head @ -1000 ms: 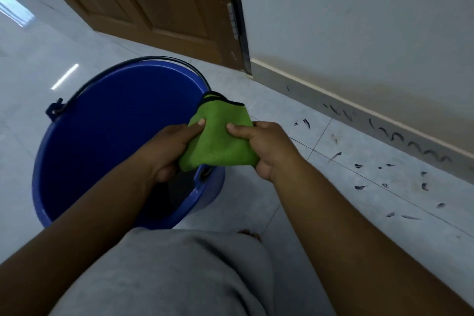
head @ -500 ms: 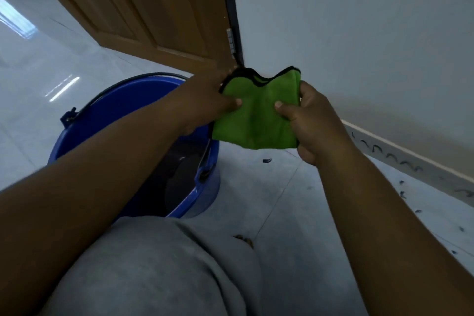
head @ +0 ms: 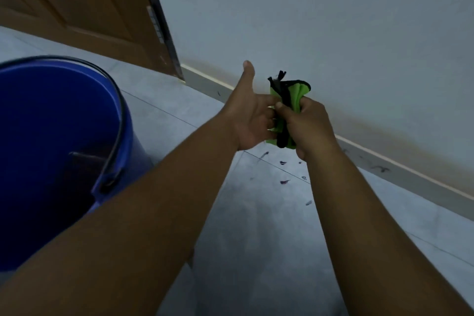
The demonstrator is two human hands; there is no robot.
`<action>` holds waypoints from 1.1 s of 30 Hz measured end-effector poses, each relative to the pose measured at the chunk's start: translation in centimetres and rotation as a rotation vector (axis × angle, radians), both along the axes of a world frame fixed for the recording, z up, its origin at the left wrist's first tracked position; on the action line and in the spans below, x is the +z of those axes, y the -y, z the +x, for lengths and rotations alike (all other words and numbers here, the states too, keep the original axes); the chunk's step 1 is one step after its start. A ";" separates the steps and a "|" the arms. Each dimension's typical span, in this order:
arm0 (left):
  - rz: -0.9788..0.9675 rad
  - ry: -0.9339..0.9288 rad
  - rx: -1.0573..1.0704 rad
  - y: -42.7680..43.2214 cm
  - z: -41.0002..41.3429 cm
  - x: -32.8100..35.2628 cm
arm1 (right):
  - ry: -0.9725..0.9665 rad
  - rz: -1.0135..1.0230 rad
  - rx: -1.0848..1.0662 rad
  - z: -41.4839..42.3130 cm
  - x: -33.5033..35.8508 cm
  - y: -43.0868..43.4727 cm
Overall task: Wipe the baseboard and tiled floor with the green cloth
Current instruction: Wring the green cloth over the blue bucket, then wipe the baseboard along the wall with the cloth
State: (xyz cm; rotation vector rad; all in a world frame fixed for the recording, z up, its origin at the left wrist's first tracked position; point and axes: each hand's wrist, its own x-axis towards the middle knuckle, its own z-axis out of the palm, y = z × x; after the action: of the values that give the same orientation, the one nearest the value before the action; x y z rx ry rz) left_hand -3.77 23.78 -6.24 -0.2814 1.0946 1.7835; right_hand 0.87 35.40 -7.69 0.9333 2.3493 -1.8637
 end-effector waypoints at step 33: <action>-1.495 -1.023 -0.284 6.4 12.3 -31.1 | -0.449 1.852 1.606 -17.8 -20.7 -0.9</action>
State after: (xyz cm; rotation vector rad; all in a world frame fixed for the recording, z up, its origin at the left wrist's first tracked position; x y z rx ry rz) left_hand 8.50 17.42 -37.36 -0.0241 2.8792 0.4274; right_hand -16.92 36.35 -28.36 -1.4315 2.5917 0.8868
